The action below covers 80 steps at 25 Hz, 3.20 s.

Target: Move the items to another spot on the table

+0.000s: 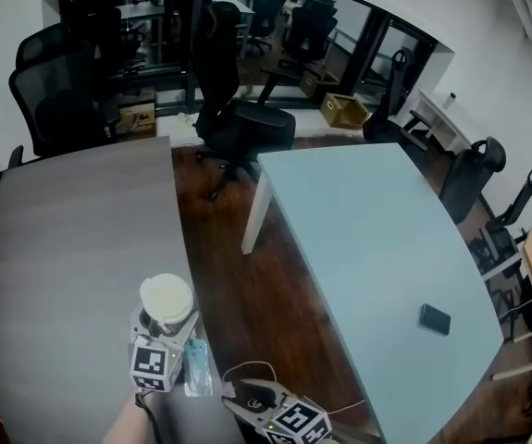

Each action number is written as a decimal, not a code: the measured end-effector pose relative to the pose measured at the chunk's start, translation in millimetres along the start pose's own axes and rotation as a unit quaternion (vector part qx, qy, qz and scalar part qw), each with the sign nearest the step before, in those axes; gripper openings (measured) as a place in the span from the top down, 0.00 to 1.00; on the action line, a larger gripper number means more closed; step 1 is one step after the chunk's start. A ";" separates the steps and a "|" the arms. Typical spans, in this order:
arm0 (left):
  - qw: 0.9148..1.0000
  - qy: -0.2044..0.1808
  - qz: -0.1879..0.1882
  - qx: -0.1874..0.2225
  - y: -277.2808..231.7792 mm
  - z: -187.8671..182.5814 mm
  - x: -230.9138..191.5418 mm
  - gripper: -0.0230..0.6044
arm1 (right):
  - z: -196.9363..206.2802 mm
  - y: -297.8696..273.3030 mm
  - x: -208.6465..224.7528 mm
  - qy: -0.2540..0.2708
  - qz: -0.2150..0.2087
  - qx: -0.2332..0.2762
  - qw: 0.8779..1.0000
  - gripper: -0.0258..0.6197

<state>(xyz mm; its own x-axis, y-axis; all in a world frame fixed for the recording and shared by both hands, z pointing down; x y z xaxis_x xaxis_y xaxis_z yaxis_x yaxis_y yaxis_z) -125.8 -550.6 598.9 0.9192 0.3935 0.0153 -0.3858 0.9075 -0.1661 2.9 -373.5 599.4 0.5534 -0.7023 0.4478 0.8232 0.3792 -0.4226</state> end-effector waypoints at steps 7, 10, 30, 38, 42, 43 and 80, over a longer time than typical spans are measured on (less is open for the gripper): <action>1.000 -0.002 0.011 0.008 7.7 2.0 -1.2 0.31 | 3.3 7.7 -0.5 -0.014 0.002 0.002 1.000 0.70; 1.000 0.010 0.010 0.010 7.2 1.9 -1.3 0.31 | 5.5 10.9 0.9 -0.013 0.008 0.002 1.000 0.70; 0.998 0.019 0.020 0.059 -4.5 -2.4 3.9 0.32 | 12.6 28.8 9.4 -0.045 0.052 -0.016 0.998 0.69; 0.999 0.001 0.028 0.037 4.2 -4.0 1.8 0.30 | 3.5 25.4 7.8 -0.035 0.055 0.004 0.998 0.69; 0.998 0.031 0.026 0.056 11.8 -11.5 -2.8 0.24 | -4.4 24.5 2.7 -0.043 0.027 -0.001 0.999 0.69; 0.997 0.036 0.024 0.065 14.2 -12.5 -4.9 0.22 | -5.5 25.0 0.0 -0.050 0.017 -0.001 0.999 0.69; 0.990 0.132 -0.043 0.022 143.4 -94.8 43.7 0.96 | -51.3 127.3 -49.0 -0.168 -0.128 0.166 0.963 0.95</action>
<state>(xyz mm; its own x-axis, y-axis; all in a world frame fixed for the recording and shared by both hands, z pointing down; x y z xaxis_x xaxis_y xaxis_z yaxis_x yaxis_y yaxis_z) -133.5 -417.2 482.3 0.9350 0.2678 -0.2326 -0.3030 0.9439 -0.1312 74.1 -321.7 483.2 0.2917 -0.5850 0.7568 0.9022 0.4310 -0.0146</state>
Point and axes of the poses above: the fingertips, and each gripper's own axes: y backward along the fingers, x to its right, z out of its underside, the point moved 2 cm from there along y, backward along the fingers, and after that the axes turned 5 degrees about x, right-handed, at the moved point
